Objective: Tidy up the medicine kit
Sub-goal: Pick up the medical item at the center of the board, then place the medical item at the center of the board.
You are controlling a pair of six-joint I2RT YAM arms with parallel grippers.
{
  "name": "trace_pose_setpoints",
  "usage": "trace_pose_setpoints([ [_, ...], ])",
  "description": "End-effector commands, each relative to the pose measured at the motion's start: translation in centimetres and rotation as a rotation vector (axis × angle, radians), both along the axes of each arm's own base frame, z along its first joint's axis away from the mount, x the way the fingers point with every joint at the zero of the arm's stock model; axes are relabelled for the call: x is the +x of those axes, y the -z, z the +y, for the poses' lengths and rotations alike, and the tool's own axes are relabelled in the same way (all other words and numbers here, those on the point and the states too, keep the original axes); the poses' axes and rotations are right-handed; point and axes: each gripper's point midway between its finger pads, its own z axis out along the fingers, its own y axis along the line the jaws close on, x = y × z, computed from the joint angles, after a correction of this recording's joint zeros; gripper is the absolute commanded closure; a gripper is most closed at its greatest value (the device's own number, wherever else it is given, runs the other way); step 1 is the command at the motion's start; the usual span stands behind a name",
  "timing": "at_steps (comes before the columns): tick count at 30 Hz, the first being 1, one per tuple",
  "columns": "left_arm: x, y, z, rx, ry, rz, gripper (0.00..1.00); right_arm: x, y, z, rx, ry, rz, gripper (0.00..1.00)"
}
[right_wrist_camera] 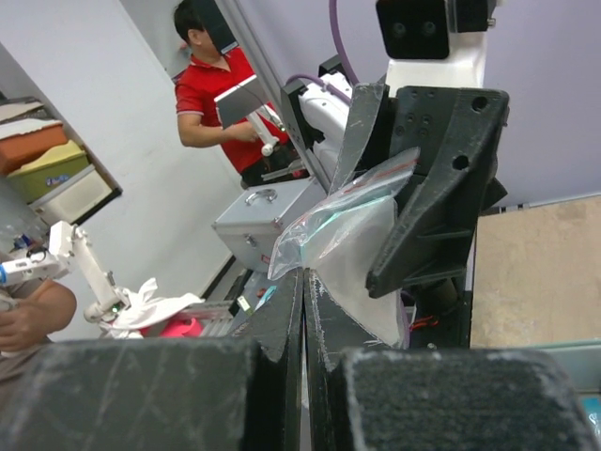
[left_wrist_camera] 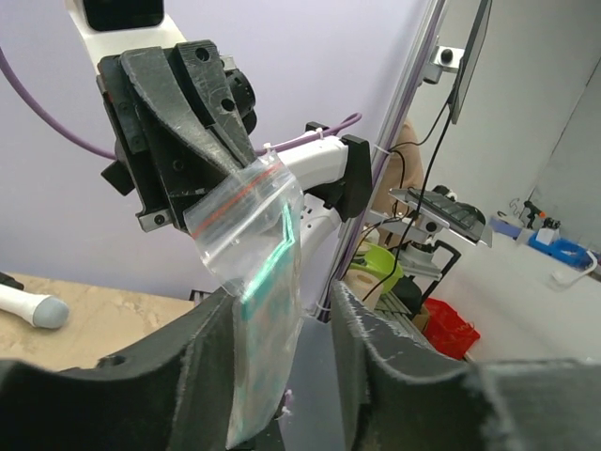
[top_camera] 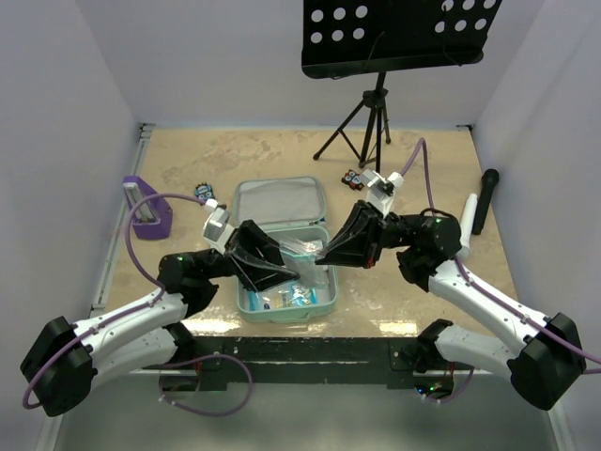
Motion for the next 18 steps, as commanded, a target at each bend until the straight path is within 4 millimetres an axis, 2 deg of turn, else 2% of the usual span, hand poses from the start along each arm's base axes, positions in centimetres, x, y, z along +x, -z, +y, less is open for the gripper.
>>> trace_pose_setpoints([
  [1,0.1,-2.0,0.3,-0.049,-0.028,-0.075,0.58,0.6,-0.4,0.4,0.001,0.036,-0.035,1.0],
  [7,1.1,-1.2,-0.1,-0.01,-0.07,-0.039,0.71,1.1,0.0,0.7,-0.026,0.061,-0.038,1.0],
  [8,1.3,-1.0,-0.1,-0.001,-0.082,-0.03,0.73,1.3,0.1,0.7,-0.031,0.067,-0.04,0.98],
  [11,1.7,-0.6,0.0,0.011,-0.112,-0.016,0.79,1.4,0.3,0.8,-0.044,0.077,-0.036,0.86],
  [15,1.9,0.0,0.2,0.023,-0.133,0.001,0.94,1.5,0.3,0.8,-0.052,0.086,-0.04,0.71],
  [18,2.3,0.6,0.2,0.046,-0.158,0.022,1.0,2.1,0.1,1.0,-0.068,0.114,-0.049,0.53],
])
